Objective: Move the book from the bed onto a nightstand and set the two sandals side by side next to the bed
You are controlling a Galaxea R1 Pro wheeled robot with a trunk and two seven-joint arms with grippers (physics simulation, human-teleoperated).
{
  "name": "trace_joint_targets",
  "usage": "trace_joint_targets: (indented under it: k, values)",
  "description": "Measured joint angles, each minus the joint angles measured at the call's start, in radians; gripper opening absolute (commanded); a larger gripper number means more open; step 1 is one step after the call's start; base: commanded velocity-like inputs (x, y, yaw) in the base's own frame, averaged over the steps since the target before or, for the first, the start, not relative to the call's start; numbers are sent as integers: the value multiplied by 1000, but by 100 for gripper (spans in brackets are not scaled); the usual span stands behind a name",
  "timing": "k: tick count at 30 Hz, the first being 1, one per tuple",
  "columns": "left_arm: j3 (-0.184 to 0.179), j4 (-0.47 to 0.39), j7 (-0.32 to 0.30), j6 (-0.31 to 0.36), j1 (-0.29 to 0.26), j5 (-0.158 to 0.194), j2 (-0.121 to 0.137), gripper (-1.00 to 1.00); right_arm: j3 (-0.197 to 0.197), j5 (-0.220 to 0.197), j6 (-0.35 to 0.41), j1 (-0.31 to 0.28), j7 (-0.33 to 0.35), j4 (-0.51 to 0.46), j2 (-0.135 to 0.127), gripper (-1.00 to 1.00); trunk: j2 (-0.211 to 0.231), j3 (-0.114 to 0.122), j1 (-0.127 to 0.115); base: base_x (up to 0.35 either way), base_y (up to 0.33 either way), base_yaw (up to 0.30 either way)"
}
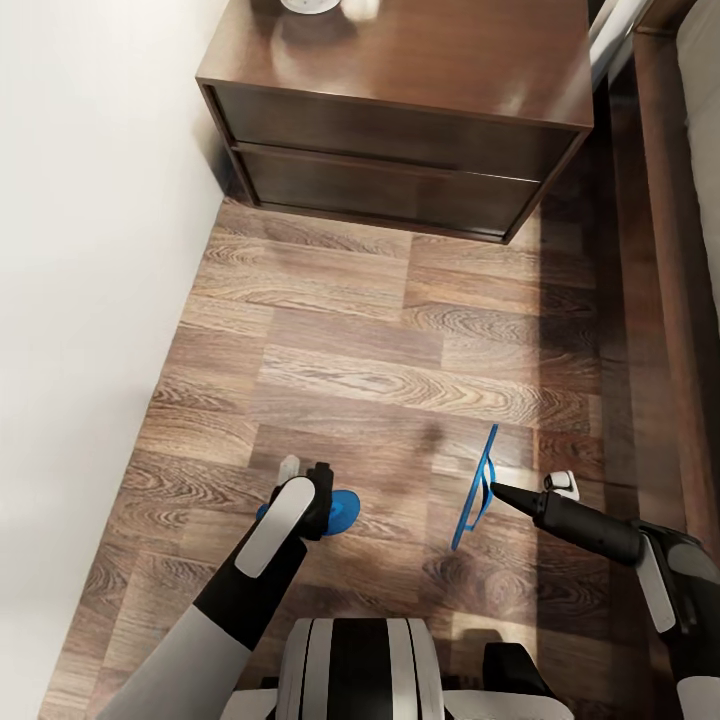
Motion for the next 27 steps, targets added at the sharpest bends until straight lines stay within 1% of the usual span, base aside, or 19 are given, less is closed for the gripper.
trace_joint_targets:
  k: [4, 10, 17, 20, 27]
  values:
    - [-1, -24, 0, 1, 0, 0, 0, 100, 1, 0, 0, 0, 0, 0, 0, -100, 0, 0, 0, 0, 0, 0]
    - [-1, -30, 0, 1, 0, 0, 0, 100, 1, 1, -1, 0, 0, 0, 0, -100, -1, -23, 3, 0, 0, 0]
    - [-2, -30, 0, 0, 0, -2, 0, 100, 1, 0, 0, 0, -1, 0, 1, -100, -1, -23, 3, 0, 0, 0]
    - [-2, -30, 0, 0, 0, -2, 0, 100, 1, 1, -1, 0, 0, 0, 1, -100, -2, -33, 4, 0, 0, 0]
    - [-2, -30, 0, 0, 0, -3, 0, 100, 2, 0, 0, 0, 0, 0, 1, -100, -4, -33, 7, 0, 0, 0]
